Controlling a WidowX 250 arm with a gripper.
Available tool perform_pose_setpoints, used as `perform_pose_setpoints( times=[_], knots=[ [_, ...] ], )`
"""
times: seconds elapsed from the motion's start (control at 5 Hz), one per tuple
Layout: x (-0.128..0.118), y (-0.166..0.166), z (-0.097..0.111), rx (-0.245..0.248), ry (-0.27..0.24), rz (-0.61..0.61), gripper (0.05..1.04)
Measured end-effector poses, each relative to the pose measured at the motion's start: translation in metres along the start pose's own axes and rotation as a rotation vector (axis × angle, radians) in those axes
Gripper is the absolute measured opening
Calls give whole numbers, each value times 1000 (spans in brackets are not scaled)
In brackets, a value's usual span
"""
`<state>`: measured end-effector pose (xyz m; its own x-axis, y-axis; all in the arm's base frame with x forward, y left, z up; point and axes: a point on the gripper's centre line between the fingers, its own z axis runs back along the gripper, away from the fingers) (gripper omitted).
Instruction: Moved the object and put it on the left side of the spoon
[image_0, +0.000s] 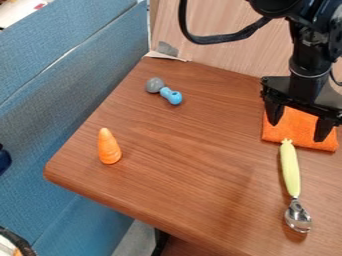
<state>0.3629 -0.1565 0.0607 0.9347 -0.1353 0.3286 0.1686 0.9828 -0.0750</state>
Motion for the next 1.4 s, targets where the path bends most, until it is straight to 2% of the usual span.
perform_pose_setpoints(
  times=[0.2, 0.4, 0.8, 1.0, 1.2, 1.4],
  knots=[
    [-8, 2, -13, 11, 40, 3, 999],
    [-6, 16, -20, 55, 62, 65, 999],
    [10, 64, -15, 146, 13, 319, 999],
    [18, 96, -21, 212, -1, 508, 999],
    [26, 121, -27, 267, -31, 612, 999],
    [26, 136, -40, 327, -2, 681, 999]
  ],
)
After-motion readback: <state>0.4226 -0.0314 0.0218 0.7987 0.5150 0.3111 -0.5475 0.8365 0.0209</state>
